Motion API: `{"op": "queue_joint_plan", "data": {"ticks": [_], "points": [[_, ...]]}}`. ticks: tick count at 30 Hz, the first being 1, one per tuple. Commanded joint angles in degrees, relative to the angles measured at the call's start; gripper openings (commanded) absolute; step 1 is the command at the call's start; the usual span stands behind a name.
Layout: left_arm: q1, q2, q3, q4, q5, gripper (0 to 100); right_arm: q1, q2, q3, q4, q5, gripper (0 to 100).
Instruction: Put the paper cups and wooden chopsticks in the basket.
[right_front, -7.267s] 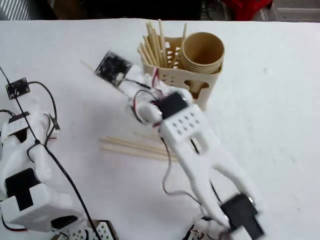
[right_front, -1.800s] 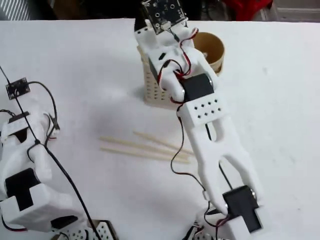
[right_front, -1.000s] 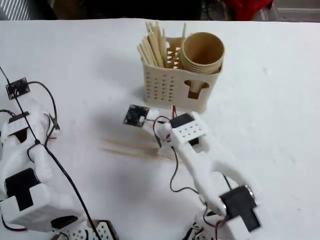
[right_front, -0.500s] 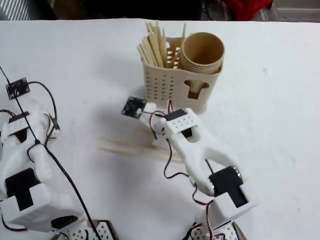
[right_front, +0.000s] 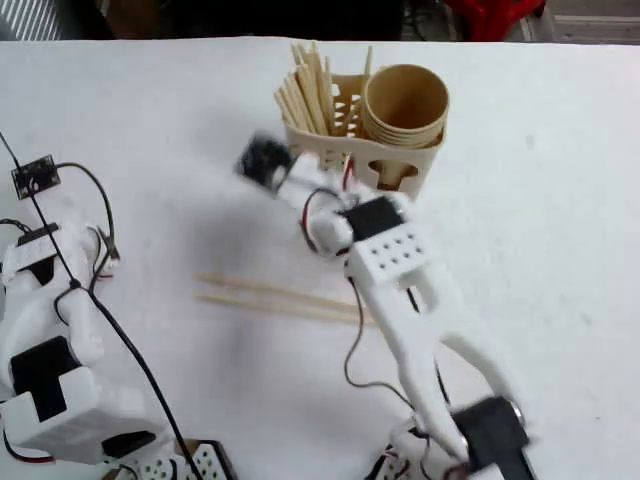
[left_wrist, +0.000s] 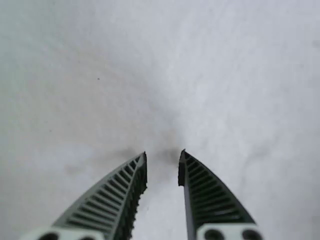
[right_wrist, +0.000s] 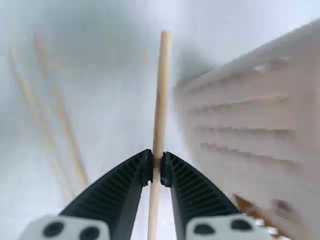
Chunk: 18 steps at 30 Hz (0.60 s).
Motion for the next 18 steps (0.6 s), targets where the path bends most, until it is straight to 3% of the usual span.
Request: {"op": "queue_joint_plan", "data": {"ticks": [1, 7, 12, 18], "points": [[1.36, -0.31, -0.18, -0.88, 0.26, 12, -1.19, -9.89, -16.35, 0.57, -9.58, 2.3], [1.36, -0.31, -0.18, -0.88, 0.26, 12, -1.45, -7.96, -31.21, -14.9, -18.81, 2.3], [1.36, -0.31, -0.18, -0.88, 0.26, 12, -1.36, -2.86, -32.79, -30.73, -19.16, 2.8], [1.36, -0.31, -0.18, -0.88, 0.26, 12, 2.15, 2.77, -32.88, -33.89, -19.16, 2.8]]}}
